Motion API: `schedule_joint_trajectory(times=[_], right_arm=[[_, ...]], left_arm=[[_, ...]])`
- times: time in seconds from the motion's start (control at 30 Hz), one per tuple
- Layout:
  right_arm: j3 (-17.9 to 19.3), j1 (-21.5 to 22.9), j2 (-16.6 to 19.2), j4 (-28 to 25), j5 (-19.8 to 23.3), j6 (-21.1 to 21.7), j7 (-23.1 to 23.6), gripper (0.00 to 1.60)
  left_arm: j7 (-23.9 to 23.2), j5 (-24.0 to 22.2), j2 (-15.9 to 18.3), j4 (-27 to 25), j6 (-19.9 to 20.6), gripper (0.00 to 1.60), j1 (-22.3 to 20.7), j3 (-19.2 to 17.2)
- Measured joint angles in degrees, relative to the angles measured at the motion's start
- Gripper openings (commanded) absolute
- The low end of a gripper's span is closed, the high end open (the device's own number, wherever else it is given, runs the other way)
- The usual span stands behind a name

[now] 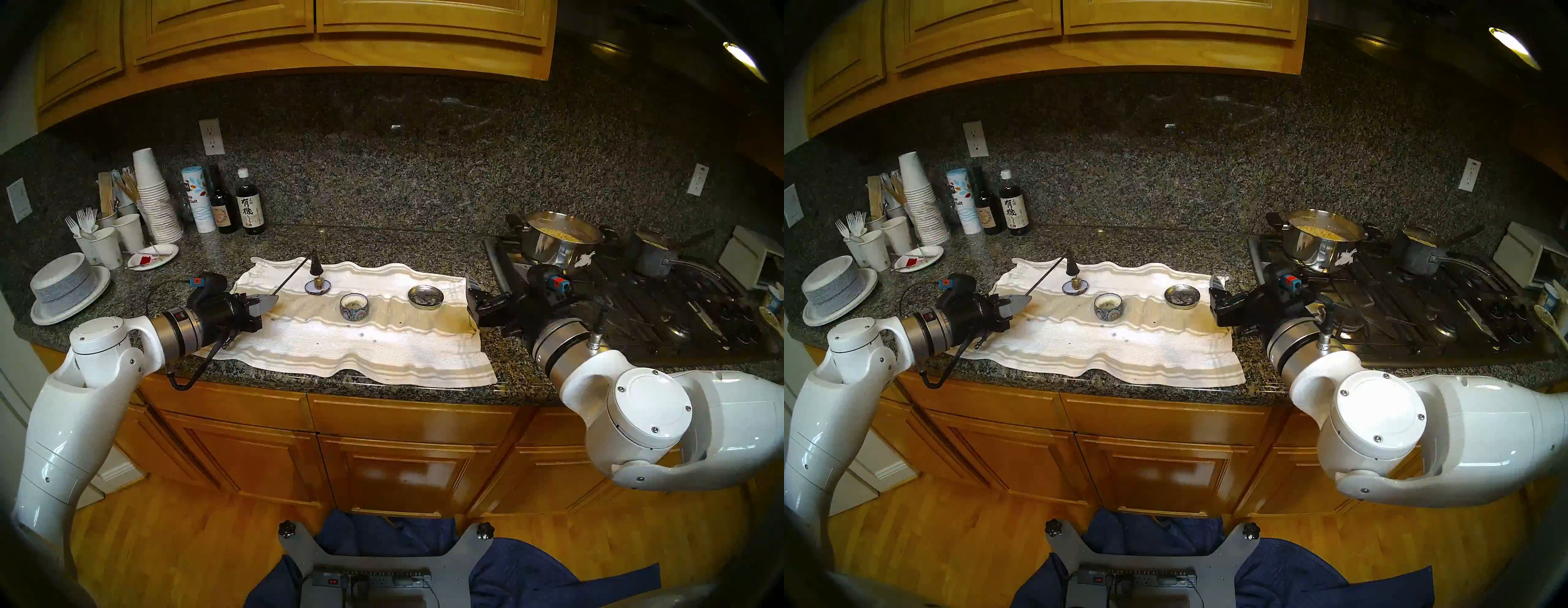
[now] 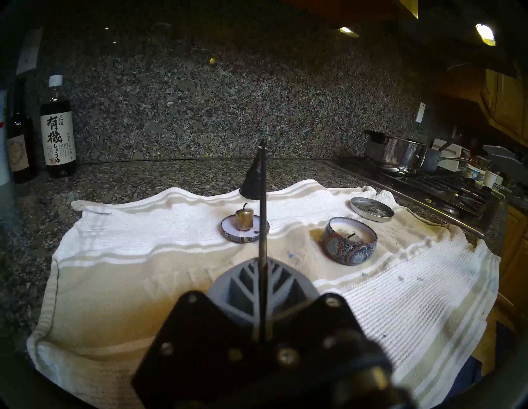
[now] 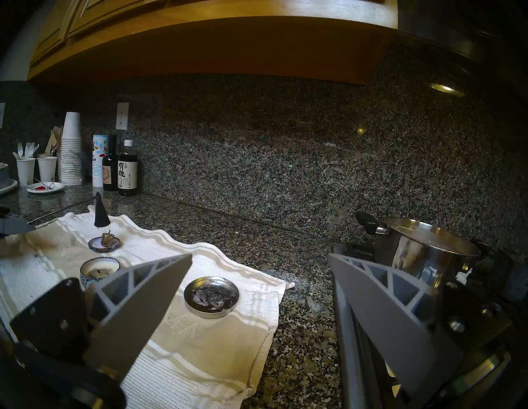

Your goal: Put out candle flame

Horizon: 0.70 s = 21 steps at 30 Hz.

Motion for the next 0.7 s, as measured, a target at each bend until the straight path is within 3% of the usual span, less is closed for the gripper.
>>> schedule_joint_trajectory(times=[0.4, 0.7], right_arm=[[0.0, 0.0, 0.0, 0.0, 0.02, 0.0, 0.0, 1.6], [0.0, 0.0, 0.0, 0.0, 0.02, 0.0, 0.0, 1.6]], left_arm=[[-0.98, -0.98, -0.01, -2.6, 0.19, 0.0, 0.13, -0.9], [-1.36, -1.56, -0.61, -5.71, 0.91, 0.0, -0.3, 1.19]])
